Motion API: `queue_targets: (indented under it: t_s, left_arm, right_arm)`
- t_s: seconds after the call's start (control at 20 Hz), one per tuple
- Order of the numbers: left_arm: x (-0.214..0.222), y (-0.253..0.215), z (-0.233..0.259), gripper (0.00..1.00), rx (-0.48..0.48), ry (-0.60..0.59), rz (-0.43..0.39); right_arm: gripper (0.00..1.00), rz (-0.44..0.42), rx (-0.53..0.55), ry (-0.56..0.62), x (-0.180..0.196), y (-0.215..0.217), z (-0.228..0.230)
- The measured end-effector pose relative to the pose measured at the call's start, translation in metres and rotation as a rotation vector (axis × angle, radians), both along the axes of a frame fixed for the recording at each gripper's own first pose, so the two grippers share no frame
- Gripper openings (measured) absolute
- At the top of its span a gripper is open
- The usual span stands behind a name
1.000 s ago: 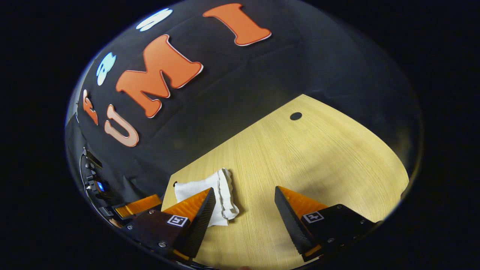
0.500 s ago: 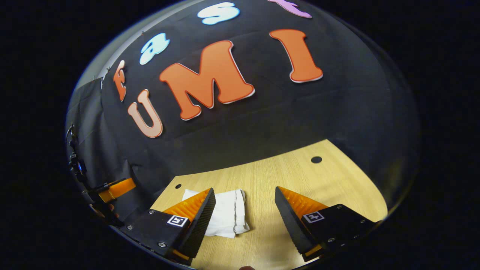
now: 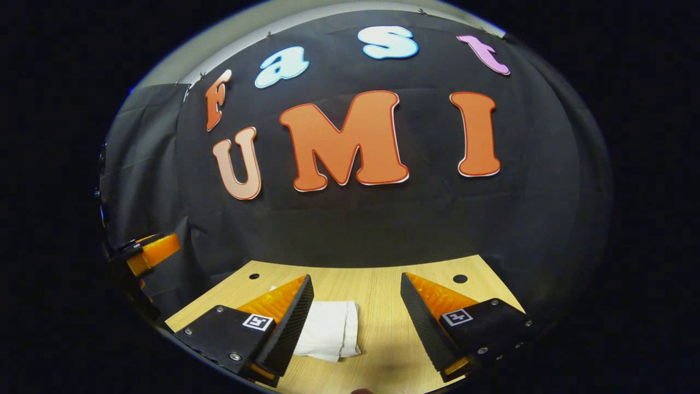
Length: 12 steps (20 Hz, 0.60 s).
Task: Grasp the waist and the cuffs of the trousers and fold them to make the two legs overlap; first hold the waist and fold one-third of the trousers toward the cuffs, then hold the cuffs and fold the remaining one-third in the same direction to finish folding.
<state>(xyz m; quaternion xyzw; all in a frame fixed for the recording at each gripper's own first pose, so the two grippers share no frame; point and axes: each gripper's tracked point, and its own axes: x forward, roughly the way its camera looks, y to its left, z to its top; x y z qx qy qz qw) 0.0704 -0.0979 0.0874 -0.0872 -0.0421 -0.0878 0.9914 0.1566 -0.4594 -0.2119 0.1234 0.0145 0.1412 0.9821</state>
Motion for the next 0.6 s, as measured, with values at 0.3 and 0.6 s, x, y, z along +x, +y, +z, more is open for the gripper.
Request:
queue_targets:
  t_s: [0.3, 0.6]
  left_arm:
    - [0.01, 0.01, 0.003, 0.99, 0.007, -0.024, -0.003]
    - [0.011, 0.019, 0.0, 0.99, 0.034, -0.022, -0.02]
  right_arm:
    - [0.96, -0.03, 0.002, -0.05, -0.005, 0.012, 0.016]
    - [0.96, -0.036, -0.018, -0.047, -0.004, 0.027, 0.015]
